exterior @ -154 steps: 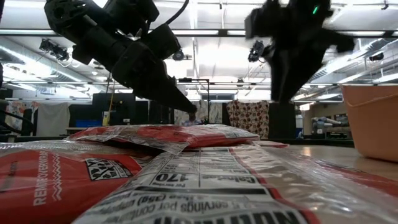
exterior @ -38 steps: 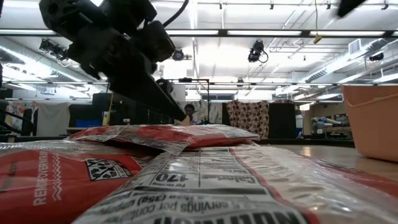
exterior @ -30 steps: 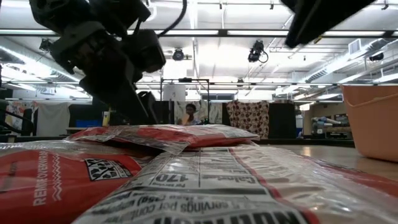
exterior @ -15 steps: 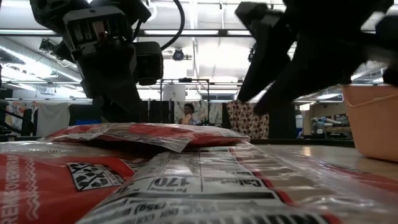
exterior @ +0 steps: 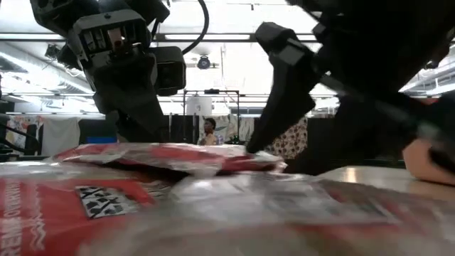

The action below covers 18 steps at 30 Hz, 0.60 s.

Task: Sort popcorn bags into baskets
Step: Put the red popcorn bag into the orange bin

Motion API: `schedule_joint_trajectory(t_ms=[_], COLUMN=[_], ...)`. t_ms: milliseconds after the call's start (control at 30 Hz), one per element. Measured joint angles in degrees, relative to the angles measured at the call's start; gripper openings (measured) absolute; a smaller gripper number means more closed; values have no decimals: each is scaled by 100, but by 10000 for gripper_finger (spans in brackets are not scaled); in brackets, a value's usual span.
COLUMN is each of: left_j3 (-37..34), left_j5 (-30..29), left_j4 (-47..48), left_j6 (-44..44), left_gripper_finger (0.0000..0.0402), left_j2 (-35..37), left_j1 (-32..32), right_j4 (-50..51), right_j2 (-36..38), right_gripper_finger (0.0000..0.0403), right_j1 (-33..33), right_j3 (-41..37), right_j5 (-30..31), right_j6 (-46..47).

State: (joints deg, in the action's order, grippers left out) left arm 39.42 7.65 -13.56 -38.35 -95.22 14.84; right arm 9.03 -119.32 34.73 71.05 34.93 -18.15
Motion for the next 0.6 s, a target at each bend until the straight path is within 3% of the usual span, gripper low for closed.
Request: schedule_joint_trajectory(t_ms=[167, 600], left_j3=[0, -4], left_j5=[-16, -121], left_j4=[32, 156], left_j6=[-2, 37], left_gripper_finger=[247, 247], left_j2=[-2, -2], left_j1=[23, 20], right_j4=[-598, -911], right_j2=[-227, -206], right_gripper_finger=[173, 104], right_j1=[-75, -302], right_j3=[4, -2], right_j5=[190, 541], right_j6=[-314, -417])
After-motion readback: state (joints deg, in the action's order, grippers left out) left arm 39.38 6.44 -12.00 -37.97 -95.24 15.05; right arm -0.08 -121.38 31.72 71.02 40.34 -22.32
